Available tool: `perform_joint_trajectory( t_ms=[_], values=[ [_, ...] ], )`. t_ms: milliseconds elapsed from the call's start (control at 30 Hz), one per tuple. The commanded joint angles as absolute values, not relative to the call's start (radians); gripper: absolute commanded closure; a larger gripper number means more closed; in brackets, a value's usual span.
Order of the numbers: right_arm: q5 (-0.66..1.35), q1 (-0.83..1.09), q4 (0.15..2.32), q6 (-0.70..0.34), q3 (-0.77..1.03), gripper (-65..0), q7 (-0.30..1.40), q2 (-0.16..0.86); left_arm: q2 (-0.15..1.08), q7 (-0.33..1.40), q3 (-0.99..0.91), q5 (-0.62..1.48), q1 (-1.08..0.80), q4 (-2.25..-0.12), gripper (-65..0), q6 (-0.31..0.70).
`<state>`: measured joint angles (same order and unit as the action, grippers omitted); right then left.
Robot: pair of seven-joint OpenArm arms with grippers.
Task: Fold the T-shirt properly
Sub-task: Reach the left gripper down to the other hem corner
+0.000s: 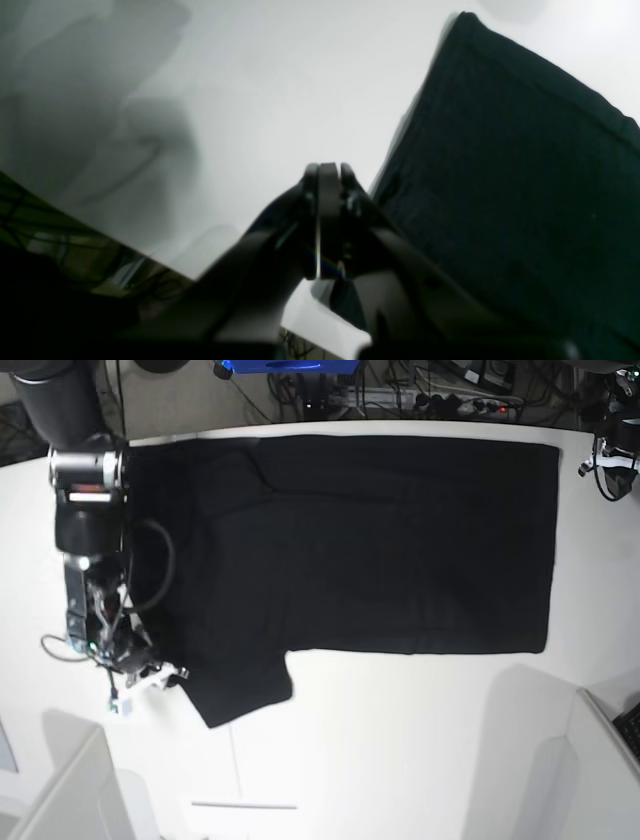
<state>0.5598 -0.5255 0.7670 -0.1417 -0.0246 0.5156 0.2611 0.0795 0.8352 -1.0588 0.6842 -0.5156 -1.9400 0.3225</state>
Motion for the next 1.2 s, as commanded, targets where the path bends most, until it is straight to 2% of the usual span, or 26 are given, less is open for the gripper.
perform_joint_trajectory(
  t_ms=[0,100,167,267,567,633,733,967,1067,1167],
  values=[
    [0.567,-0.593,0.714,-0.143,-0.053,-32.0,0.464,0.278,0.094,0.816,-1.066,0.697,-0.522,-1.956,0.0,0.328],
    [0.567,-0.691,0.532,-0.148,-0.171,-39.3,0.367,0.278,0.094,0.816,-1.067,0.697,-0.524,-1.956,0.0,0.328],
    [0.567,-0.733,0.455,-0.148,-0.248,-41.3,0.320,0.274,0.094,0.816,-1.067,0.697,-0.524,-1.956,0.0,0.328],
    [0.572,-0.751,0.417,-0.148,-0.317,-41.1,0.286,0.259,0.093,0.816,-1.067,0.697,-0.524,-1.956,0.0,0.328],
    [0.568,-0.731,0.407,-0.148,-0.318,-40.7,0.285,0.223,0.096,0.816,-1.067,0.697,-0.516,-1.956,0.0,0.328],
    [0.568,-0.725,0.407,-0.148,-0.318,-36.9,0.283,0.223,0.096,0.816,-1.067,0.697,-0.515,-1.956,0.0,0.328],
    [0.568,-0.717,0.406,-0.148,-0.320,-27.3,0.283,0.223,0.096,0.817,-1.063,0.697,-0.513,-1.954,0.0,0.326],
    [0.568,-0.705,0.406,-0.148,-0.320,0.0,0.283,0.228,0.111,0.817,-1.059,0.697,-0.490,-1.954,0.0,0.326],
    [0.568,-0.705,0.406,-0.148,-0.320,0.0,0.289,0.228,0.154,0.817,-1.047,0.697,-0.479,-1.931,0.0,0.323],
    [0.568,-0.705,0.406,-0.148,-0.320,0.0,0.291,0.228,0.217,0.817,-1.046,0.697,-0.444,-1.882,-23.4,0.323]
  ],
)
